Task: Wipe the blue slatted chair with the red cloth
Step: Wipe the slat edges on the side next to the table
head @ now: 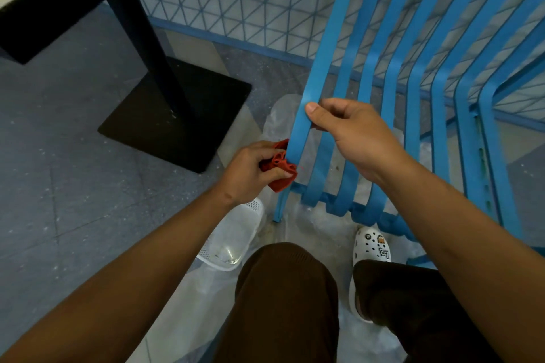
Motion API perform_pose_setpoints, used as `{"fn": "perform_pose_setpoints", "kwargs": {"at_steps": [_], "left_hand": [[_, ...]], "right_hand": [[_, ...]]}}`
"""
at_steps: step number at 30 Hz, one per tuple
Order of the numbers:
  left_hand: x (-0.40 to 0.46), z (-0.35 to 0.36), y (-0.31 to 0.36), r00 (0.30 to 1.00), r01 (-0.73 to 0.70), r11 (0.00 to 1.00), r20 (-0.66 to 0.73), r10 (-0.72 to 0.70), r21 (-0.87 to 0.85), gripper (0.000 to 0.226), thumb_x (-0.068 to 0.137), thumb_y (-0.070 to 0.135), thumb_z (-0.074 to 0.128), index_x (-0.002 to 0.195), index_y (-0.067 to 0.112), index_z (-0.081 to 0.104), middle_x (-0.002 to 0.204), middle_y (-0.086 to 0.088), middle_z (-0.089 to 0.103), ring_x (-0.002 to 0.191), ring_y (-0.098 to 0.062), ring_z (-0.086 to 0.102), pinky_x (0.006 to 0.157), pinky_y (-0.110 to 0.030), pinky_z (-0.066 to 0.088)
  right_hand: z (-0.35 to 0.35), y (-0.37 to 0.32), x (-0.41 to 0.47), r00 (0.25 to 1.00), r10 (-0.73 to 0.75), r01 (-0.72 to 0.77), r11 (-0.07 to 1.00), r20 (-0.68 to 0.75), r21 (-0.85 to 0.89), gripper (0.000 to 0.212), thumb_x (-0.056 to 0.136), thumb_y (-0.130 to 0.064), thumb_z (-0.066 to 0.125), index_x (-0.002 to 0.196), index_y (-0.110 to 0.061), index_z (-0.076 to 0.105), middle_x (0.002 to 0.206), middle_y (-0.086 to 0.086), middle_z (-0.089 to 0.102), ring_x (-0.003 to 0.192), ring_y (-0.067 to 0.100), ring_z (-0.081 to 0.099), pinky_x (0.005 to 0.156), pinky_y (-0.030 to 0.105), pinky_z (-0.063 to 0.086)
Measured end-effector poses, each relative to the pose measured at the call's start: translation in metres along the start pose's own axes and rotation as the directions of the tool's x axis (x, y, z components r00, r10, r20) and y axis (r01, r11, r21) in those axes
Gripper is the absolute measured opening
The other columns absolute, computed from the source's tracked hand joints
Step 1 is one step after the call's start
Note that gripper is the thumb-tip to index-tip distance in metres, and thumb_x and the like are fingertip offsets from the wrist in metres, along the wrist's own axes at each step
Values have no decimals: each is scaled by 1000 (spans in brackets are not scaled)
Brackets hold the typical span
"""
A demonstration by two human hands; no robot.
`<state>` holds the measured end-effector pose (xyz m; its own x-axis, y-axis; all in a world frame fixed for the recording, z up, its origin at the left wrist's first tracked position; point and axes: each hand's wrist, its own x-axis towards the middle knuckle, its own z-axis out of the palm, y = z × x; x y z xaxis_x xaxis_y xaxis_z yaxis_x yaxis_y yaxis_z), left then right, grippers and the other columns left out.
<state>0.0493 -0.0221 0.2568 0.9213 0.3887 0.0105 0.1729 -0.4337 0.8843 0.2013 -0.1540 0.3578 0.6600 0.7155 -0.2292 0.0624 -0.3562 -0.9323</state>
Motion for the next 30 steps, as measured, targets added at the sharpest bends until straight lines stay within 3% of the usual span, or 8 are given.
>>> {"fn": "perform_pose_setpoints", "kwargs": {"at_steps": [3,9,12,16,21,26,28,30], "left_hand": [[4,-10,18,996,-70,997,-50,69,-26,27,87,21,77,113,27,72,112,2,68,105,-11,65,92,-30,55],[24,-23,46,979,-141,989,-143,144,34,13,90,29,75,102,23,73,91,10,65,82,-4,63,74,-18,47],[22,-18,36,972,-173,983,-148,182,68,26,89,28,76,109,13,73,96,4,67,87,-10,64,78,-22,51],[17,-9,19,971,-185,977,-137,198,104,35,89,31,74,116,9,71,104,3,68,93,-9,65,84,-22,51],[9,3,-3,964,-212,967,-130,230,141,43,89,37,73,122,11,69,113,8,64,99,-5,63,88,-16,48],[3,22,-33,991,-118,979,-42,127,167,57,87,52,67,130,13,67,126,0,66,110,-7,63,96,-25,53],[5,27,-43,997,-71,978,-6,73,195,59,87,55,63,129,15,68,126,0,67,111,-10,64,98,-30,54],[7,28,-50,999,-18,977,38,10,212,56,86,57,61,126,18,69,122,1,68,109,-12,64,97,-37,54]], "right_hand": [[1,1,-3,1000,-13,13,1000,7,-25,24,95,-41,67,103,-21,78,102,-2,78,99,7,72,92,22,54],[0,4,-5,1000,-18,19,999,11,-43,25,95,-43,66,101,-22,79,101,-1,77,101,10,71,99,32,54],[0,7,-3,999,3,-3,1000,34,-18,26,95,-44,66,100,-22,79,101,-4,78,101,7,71,97,28,53],[-3,7,-2,995,72,-74,997,69,27,22,94,-43,66,96,-24,77,98,-8,78,96,0,71,72,10,43],[-1,9,-3,999,32,-32,999,29,5,24,96,-40,66,97,-20,78,94,-6,79,94,2,73,85,14,52],[2,14,-6,999,-48,47,998,-9,-47,27,96,-40,64,99,-18,79,92,-6,78,84,-7,69,67,-1,44],[3,16,-8,998,-63,62,996,-12,-64,26,97,-39,64,100,-17,79,90,-7,78,81,-9,69,66,0,45],[7,19,-13,997,-75,74,992,-10,-106,26,96,-38,64,102,-18,79,92,-2,78,83,2,71,64,12,51]]}}
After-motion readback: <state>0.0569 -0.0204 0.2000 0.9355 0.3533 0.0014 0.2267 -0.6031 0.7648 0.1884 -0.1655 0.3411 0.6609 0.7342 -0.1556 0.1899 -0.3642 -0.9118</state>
